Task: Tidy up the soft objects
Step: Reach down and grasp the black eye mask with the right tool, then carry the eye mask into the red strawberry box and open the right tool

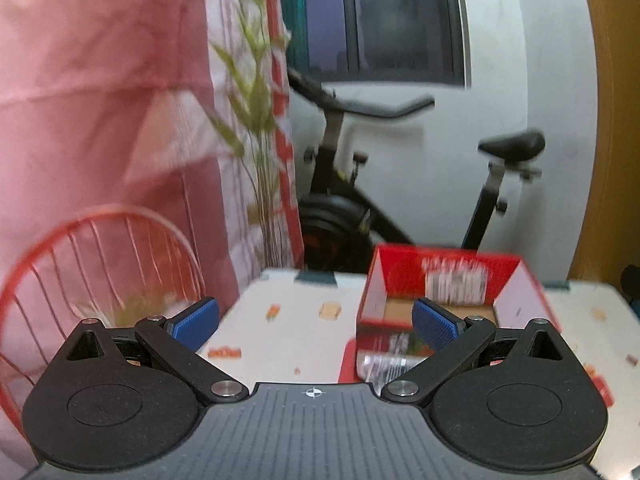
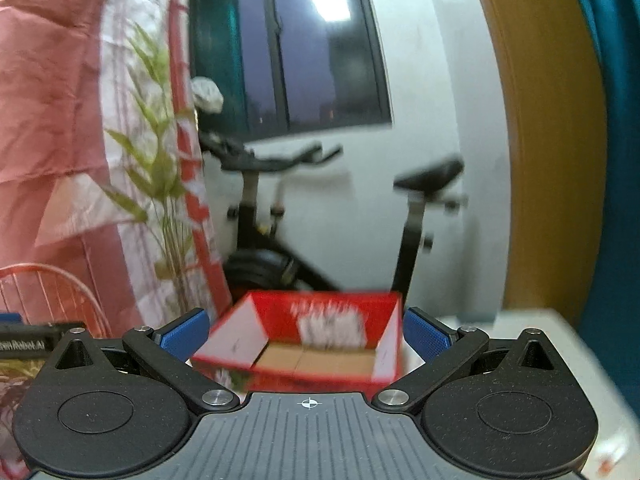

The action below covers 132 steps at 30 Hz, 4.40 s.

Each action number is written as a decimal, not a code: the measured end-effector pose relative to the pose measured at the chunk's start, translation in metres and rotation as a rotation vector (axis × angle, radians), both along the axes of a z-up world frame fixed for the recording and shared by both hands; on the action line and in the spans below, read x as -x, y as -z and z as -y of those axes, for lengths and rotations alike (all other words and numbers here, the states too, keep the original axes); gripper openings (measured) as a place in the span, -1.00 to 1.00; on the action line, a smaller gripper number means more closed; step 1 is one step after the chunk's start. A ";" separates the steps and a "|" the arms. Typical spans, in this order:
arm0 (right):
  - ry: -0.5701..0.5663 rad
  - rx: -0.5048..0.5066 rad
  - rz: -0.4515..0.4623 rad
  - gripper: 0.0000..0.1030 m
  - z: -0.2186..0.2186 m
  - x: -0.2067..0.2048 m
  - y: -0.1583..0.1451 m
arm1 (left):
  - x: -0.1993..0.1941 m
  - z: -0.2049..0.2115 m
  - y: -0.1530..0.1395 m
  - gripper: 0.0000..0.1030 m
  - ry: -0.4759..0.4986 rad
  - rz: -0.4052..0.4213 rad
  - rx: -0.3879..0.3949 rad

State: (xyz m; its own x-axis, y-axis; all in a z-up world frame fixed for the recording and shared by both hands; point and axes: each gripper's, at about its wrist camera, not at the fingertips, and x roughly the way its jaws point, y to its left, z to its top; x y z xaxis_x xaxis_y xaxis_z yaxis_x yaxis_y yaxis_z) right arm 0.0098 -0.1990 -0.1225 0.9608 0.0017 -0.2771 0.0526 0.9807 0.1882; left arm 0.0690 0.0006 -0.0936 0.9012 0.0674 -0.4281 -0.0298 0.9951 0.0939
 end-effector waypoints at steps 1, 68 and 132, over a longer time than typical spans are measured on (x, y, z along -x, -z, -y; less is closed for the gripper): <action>0.006 -0.016 -0.032 0.99 0.002 -0.007 0.012 | -0.006 -0.001 0.009 1.00 0.006 -0.019 0.008; -0.091 -0.102 -0.263 0.14 0.025 -0.063 0.197 | -0.054 -0.005 0.190 -0.57 0.291 -0.239 0.258; -0.088 0.023 -0.447 -0.51 0.045 -0.259 0.145 | -0.240 0.071 0.148 -0.14 0.403 -0.320 0.010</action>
State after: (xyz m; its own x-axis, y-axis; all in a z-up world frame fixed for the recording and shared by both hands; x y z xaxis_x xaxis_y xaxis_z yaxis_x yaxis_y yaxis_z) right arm 0.2690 -0.2439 -0.2674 0.7432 0.0671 -0.6657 0.0400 0.9887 0.1444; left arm 0.3091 -0.0706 -0.2420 0.6786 -0.2641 -0.6854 0.3852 0.9225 0.0259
